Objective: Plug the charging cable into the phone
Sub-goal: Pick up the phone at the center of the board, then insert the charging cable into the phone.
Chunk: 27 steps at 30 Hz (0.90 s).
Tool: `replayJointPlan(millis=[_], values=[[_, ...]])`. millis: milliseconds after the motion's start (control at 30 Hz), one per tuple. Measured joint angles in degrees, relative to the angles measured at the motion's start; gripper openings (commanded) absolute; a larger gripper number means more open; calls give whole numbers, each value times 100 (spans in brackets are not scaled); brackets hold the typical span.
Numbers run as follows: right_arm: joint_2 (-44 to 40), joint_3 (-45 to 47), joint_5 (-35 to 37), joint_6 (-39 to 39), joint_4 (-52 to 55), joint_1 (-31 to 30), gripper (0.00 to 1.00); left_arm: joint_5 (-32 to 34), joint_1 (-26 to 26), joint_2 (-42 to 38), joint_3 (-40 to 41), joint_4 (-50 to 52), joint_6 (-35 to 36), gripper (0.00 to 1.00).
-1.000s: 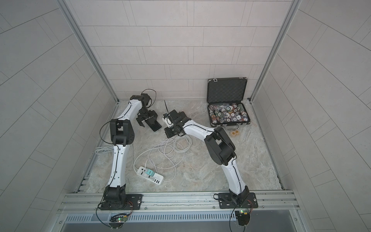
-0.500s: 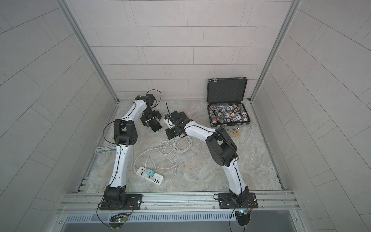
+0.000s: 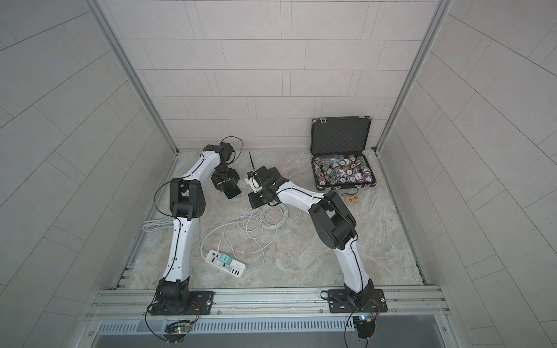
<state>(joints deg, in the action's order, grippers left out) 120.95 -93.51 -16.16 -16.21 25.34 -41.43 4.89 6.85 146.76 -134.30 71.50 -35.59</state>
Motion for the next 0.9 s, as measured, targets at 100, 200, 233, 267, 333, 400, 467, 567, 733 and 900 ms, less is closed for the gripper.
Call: replayJointPlan(millis=[100,200,233,267,333,400,467,567,733,900], values=[[0,0,-125,-20,-74,0,0,-275,-87,-37,24,0,-4,68],[4,-2,-448,-98,-269,4,0,-710,-173,-168,125,9,-46,67],[7,-11,-549,-131,-310,4,0,-835,-186,-249,186,-7,-59,67],[13,-35,-627,-175,-334,4,0,-962,-208,-367,262,-15,-74,67],[15,-59,-704,-240,-411,4,0,-1182,-247,-669,426,-26,-109,67],[15,-61,-748,-267,-498,4,0,-1412,-258,-1023,584,-52,-140,67],[15,-50,-887,-293,-584,11,0,-1633,-256,-1379,750,-120,-155,68],[7,131,-1397,-603,-1054,94,0,-2024,-256,-1908,1158,-328,-173,67],[-179,1532,-2710,-2404,-3276,533,0,-2544,-254,-2590,2225,-898,-151,66],[-177,2256,-3436,-4159,-5455,813,0,-2758,-236,-3110,3088,-1679,-96,66]])
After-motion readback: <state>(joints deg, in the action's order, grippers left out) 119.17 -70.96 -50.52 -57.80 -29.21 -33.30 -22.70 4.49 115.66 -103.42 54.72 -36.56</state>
